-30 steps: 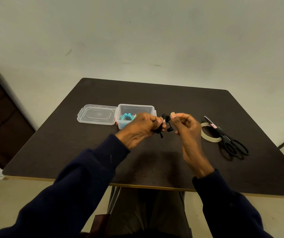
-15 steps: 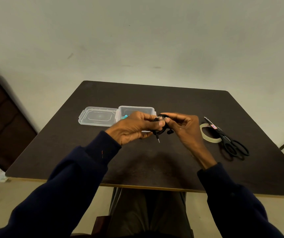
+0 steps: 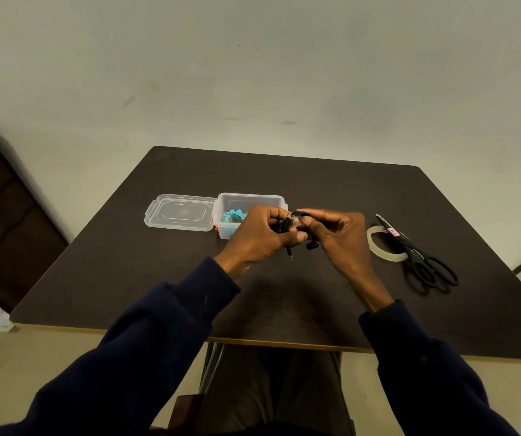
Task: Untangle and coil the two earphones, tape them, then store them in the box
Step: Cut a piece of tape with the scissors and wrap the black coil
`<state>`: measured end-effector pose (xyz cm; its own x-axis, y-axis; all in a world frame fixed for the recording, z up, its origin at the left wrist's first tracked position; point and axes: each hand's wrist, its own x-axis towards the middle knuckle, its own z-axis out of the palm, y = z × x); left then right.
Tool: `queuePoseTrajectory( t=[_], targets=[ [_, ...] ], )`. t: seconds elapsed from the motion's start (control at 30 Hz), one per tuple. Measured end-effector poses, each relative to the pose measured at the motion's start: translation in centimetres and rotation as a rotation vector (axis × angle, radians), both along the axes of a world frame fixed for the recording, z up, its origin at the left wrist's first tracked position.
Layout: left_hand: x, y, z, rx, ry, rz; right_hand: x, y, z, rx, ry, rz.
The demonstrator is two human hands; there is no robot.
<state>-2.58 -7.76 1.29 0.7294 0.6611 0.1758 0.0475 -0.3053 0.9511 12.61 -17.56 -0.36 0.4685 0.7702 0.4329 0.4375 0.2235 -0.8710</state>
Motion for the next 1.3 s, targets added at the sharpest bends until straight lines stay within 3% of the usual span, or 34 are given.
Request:
queuePoseTrajectory(
  t=[0.5, 0.73, 0.87, 1.0, 1.3],
  targets=[
    [0.0, 0.4, -1.3, -0.09, -0.089, 0.032, 0.1, -0.2, -0.8, -0.041, -0.018, -0.033],
    [0.1, 0.9, -0.5, -0.362, -0.006, 0.089, -0.1, -0.5, -0.9, -0.072, -0.011, -0.004],
    [0.0, 1.3, 0.0, -0.465, -0.07, 0.113, -0.5, -0.4, -0.1, -0.049, 0.025, 0.019],
    [-0.3, 2.1, 0.4, -0.463, 0.052, -0.026, -0.1, -0.2, 0.6, -0.041, 0.072, -0.04],
    [-1.1, 2.6, 0.5, -0.573, 0.014, -0.044, -0.2, 0.1, 0.4, -0.068, 0.241, -0.076]
  ],
)
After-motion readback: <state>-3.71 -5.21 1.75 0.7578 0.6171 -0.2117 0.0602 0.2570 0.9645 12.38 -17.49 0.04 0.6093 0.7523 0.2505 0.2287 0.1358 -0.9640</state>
